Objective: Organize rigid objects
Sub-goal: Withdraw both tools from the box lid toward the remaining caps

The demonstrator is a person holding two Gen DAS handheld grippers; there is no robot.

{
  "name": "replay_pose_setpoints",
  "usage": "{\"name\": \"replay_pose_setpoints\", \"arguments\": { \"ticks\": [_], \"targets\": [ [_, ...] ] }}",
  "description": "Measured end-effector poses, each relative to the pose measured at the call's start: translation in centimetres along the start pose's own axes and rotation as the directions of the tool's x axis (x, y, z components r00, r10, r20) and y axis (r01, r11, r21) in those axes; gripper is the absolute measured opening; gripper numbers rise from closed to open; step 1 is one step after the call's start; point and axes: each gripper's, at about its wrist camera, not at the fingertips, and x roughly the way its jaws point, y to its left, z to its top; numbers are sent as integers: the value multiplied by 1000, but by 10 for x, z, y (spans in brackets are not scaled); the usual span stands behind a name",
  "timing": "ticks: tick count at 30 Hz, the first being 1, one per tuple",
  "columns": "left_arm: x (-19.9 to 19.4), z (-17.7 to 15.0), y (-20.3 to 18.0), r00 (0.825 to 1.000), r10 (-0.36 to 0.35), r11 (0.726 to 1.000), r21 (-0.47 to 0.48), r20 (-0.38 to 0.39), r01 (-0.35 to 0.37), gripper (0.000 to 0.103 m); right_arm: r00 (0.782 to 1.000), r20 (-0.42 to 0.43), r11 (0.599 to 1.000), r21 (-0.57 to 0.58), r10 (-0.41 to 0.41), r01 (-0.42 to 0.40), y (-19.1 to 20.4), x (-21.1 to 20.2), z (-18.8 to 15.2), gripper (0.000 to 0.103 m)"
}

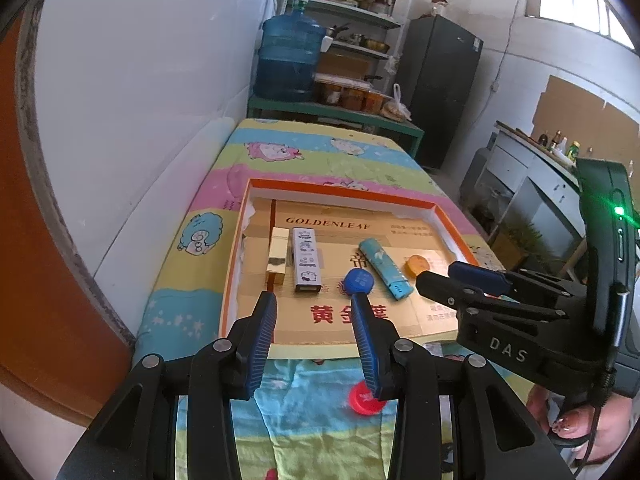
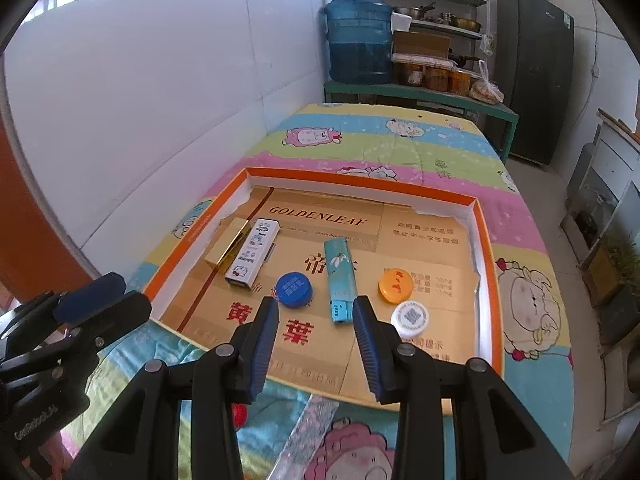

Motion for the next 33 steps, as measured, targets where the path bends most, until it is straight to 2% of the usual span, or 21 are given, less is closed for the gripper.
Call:
{"name": "replay_pose_setpoints", "arguments": {
  "ticks": [16, 33],
  "targets": [
    [-38, -15, -9, 1000, -23, 999, 23, 14, 22, 40, 1000, 22, 1000, 13, -15, 15, 8, -41, -26, 39],
    [-69, -44, -22, 999, -54, 998, 44, 10, 53, 40, 1000, 2, 999, 36, -6, 6, 18, -78, -77, 39]
  ]
}}
